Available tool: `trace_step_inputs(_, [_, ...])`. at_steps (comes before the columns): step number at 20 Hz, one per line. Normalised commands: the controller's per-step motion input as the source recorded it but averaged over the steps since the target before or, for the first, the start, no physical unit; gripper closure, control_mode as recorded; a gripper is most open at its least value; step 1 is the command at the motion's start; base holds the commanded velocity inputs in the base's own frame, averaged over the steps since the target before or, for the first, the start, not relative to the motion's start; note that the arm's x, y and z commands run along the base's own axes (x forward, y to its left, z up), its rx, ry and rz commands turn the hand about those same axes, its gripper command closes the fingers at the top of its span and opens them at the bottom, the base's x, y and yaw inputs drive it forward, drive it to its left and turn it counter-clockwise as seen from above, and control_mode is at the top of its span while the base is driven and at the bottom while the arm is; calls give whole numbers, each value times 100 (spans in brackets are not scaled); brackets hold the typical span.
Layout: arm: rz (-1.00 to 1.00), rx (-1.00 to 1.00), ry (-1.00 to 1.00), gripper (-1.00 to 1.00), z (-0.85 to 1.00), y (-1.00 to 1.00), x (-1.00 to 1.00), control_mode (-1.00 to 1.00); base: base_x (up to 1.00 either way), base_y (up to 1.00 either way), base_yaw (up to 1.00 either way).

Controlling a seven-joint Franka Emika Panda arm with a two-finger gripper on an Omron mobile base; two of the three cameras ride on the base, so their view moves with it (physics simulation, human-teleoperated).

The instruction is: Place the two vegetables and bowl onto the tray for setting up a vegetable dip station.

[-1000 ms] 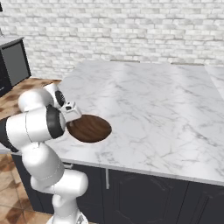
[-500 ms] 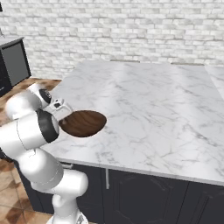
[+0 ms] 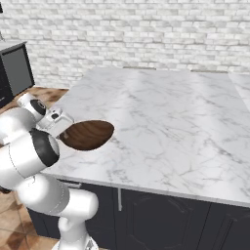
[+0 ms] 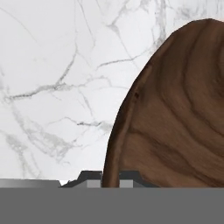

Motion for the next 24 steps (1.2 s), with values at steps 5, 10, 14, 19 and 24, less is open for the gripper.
trace_step_inputs(5, [0,0,-2,100,8,1,-24,-100,0,0,0])
trace_step_inputs(10, [0,0,-9,100,7,0,-16,-100,0,0,0])
trace_step_inputs(14, [0,0,-3,100,1,0,-2,-100,0,0,0])
trace_step_inputs(19, [0,0,0,100,0,0,0,-100,0,0,0])
trace_step_inputs(24, [0,0,0,100,0,0,0,-100,0,0,0])
